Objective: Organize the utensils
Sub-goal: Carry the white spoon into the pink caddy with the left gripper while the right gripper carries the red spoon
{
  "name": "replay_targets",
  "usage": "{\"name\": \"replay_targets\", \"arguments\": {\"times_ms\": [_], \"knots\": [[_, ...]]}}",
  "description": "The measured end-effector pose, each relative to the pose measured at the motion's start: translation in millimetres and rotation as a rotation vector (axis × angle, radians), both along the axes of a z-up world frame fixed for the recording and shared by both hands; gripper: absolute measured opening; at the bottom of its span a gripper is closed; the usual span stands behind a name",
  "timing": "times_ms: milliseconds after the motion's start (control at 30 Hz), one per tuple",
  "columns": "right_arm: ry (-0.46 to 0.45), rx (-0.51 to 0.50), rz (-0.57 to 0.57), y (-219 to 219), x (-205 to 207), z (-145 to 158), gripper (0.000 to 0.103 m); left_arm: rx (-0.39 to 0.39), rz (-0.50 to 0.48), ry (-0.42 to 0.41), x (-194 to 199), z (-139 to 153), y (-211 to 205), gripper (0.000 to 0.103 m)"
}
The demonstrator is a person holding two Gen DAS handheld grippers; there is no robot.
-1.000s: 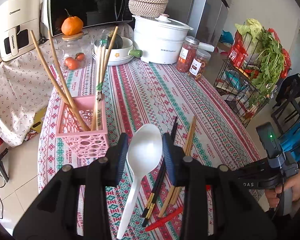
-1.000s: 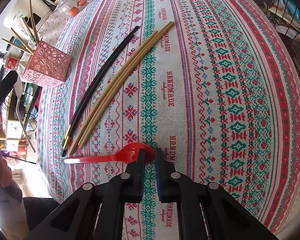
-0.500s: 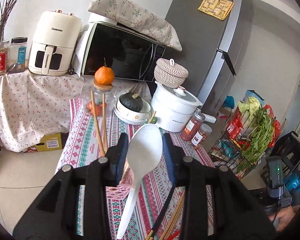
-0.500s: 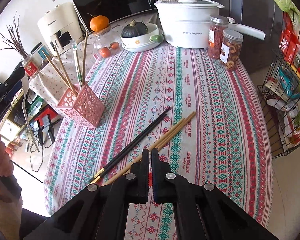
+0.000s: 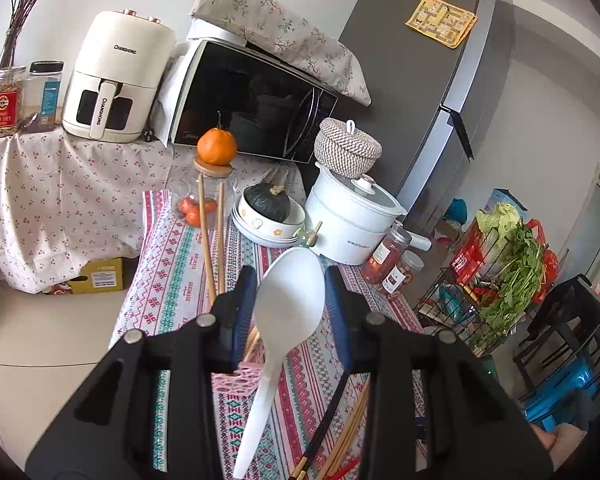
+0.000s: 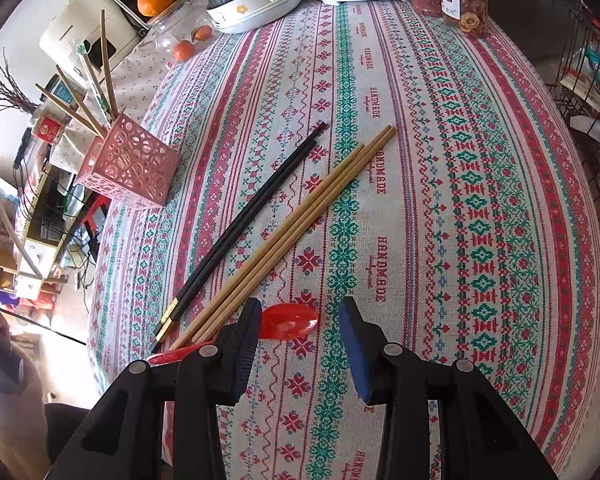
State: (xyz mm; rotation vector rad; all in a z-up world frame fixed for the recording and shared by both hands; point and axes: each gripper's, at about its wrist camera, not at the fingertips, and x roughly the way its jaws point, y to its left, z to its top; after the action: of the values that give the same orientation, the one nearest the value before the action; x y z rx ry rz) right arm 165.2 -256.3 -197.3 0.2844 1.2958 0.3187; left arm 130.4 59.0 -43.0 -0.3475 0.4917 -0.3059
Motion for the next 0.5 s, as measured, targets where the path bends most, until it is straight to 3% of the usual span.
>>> {"name": "replay_targets", "arguments": {"times_ms": [300,367,500], "knots": [[-0.062,-0.080,0.116,20.2,-3.8,-19.8,0.022,0.027,-0.019,-0.008,-5.9,-2.1,-8.8,0.037],[-0.071,-0.071,0.119,19.7,-4.6,-21.6,0.010,0.042,-0.016,-0.018,-6.6,-2.2,-11.0,0.037],[-0.094,-0.019,0.097,17.7,-4.1,-14.0,0.005,0.038,0.010,-0.057,-8.7,2.3,-9.6,0.037]]}}
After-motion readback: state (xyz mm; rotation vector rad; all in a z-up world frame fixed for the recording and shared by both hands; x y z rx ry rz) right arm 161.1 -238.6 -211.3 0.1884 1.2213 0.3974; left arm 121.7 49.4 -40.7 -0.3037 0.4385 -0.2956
